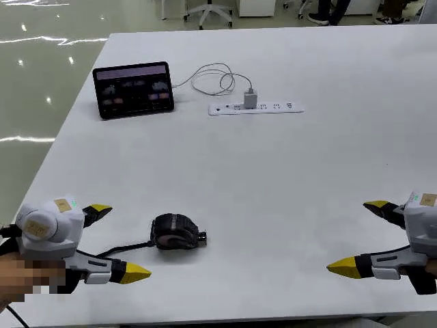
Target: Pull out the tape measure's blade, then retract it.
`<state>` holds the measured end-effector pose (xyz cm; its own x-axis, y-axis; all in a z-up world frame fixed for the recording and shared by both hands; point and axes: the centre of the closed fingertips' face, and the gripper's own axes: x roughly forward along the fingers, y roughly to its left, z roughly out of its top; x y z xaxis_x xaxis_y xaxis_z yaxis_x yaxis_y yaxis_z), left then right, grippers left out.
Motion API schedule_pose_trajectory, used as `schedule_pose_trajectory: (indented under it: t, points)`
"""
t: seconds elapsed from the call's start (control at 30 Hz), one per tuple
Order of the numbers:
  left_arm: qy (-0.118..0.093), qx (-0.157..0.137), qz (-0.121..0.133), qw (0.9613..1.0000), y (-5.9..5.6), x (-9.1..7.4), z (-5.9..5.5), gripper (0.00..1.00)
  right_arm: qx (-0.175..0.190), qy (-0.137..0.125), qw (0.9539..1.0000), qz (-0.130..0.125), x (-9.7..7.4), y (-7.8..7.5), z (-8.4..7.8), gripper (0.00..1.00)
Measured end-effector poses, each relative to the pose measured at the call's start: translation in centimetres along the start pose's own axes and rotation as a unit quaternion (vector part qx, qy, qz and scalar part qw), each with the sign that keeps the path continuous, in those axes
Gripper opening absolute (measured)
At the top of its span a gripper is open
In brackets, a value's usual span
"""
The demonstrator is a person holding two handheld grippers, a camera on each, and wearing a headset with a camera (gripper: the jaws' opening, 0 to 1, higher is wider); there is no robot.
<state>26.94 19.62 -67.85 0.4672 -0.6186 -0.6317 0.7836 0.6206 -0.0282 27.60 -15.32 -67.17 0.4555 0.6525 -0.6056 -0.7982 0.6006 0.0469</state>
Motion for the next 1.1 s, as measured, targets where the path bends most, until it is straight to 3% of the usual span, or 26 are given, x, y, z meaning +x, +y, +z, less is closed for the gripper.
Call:
schedule_pose_trajectory:
  t: [0.2,0.3,0.37,0.53,0.8,0.87,0.9,0.93,1.1]
  points:
    - [0.026,0.033,-0.026,0.9988,-0.3,1.5,0.6,0.97,-0.012,0.004,0.9997,0.019,1.1,1.1,0.4,1.00]
    - [0.064,0.050,-0.047,0.9956,-0.9,2.0,0.2,0.96,-0.011,0.001,0.9997,0.023,1.6,1.4,0.6,1.00]
    - [0.071,0.073,-0.051,0.9935,-1.1,2.5,0.5,0.96,-0.013,-0.005,0.9995,0.027,1.9,1.8,0.9,1.00]
    - [0.090,0.098,-0.088,0.9872,-1.9,3.1,0.9,0.88,-0.020,-0.002,0.9987,0.047,2.7,2.7,0.8,1.00]
    - [0.126,0.138,-0.105,0.9768,-1.7,4.1,1.4,0.82,-0.051,-0.006,0.9968,0.061,3.4,2.8,1.8,1.00]
    - [0.132,0.150,-0.107,0.9740,-1.7,4.4,1.5,0.79,-0.087,-0.044,0.9922,0.077,3.7,3.3,3.2,1.00]
    - [0.134,0.155,-0.107,0.9729,-1.7,4.5,1.6,0.77,-0.096,-0.047,0.9911,0.080,3.7,3.4,3.4,1.00]
    - [0.135,0.156,-0.107,0.9726,-1.7,4.6,1.7,0.75,-0.088,-0.038,0.9923,0.079,3.8,3.4,3.2,1.00]
    - [0.148,0.160,-0.112,0.9696,-1.8,5.2,1.6,0.68,-0.098,-0.039,0.9901,0.092,4.8,3.4,4.0,1.00]
